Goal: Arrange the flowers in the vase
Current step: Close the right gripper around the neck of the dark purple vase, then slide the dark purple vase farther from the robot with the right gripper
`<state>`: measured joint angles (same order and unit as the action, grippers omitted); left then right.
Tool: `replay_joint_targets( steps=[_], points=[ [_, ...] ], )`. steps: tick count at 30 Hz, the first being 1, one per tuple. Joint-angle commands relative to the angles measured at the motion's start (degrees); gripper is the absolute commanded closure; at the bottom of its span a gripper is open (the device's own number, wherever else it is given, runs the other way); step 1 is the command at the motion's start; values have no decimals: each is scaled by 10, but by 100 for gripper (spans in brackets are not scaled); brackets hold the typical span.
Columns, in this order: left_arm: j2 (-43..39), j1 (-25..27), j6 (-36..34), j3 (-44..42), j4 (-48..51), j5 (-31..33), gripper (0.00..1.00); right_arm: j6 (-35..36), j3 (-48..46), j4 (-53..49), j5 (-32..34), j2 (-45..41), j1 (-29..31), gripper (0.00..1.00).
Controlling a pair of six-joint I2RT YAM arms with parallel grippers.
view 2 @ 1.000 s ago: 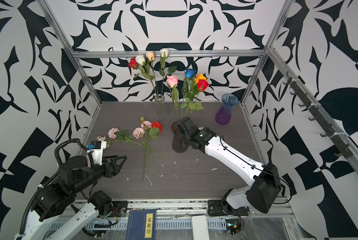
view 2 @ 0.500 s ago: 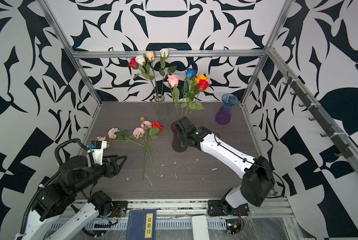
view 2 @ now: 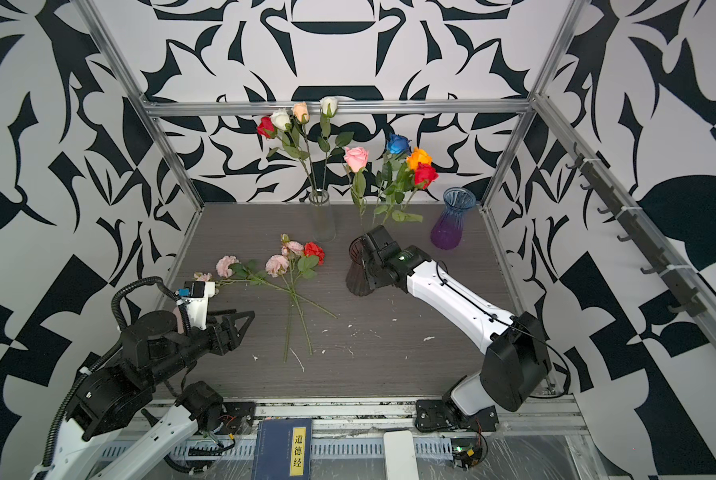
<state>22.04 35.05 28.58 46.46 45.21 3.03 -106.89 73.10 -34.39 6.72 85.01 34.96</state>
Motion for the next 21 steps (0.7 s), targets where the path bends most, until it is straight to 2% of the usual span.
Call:
replay_joint_targets(
  steps=[1, 9, 11, 21],
  points=[
    [-2, 0, -4, -4, 0, 2, 34, 37, 39, -8, -3, 2, -23, 81],
    [2, 0, -4, -3, 1, 0, 34, 77, 94, -41, -64, 35, -88, 82],
    [3, 0, -4, -4, 1, 0, 34, 94, 119, -52, -75, 52, -105, 85],
    [19, 0, -4, -3, 4, -1, 34, 188, 327, -156, -123, 190, -180, 87]
  ],
)
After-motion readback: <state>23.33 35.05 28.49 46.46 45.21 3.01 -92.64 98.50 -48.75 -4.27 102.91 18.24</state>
